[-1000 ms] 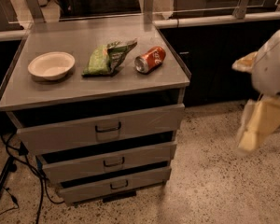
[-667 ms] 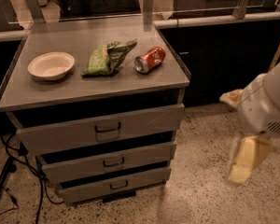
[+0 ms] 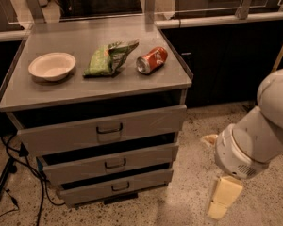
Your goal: Open bottom drawer
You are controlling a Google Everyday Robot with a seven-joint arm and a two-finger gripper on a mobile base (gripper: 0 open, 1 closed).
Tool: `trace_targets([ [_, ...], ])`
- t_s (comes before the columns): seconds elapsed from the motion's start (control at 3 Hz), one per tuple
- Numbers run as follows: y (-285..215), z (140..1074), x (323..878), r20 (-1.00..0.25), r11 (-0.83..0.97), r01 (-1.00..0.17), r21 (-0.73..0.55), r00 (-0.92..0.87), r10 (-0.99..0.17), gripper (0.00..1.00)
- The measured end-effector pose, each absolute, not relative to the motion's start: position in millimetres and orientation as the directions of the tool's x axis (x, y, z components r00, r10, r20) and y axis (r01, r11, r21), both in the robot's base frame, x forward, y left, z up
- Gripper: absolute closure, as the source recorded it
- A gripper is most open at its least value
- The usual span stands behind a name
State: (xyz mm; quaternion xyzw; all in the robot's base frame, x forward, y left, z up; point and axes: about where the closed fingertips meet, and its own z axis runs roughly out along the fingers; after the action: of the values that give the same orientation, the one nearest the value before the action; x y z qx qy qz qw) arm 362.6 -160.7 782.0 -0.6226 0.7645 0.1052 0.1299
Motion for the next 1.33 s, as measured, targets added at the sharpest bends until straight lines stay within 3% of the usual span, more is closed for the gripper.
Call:
trace_targets([
  [0.67, -155, 770, 355, -0.355, 0.203, -0.979, 0.028, -0.199, -0.913, 0.00],
  [1.33, -100, 711, 379, -0.450, 0.131, -0.988, 0.076, -0.152, -0.880, 0.00],
])
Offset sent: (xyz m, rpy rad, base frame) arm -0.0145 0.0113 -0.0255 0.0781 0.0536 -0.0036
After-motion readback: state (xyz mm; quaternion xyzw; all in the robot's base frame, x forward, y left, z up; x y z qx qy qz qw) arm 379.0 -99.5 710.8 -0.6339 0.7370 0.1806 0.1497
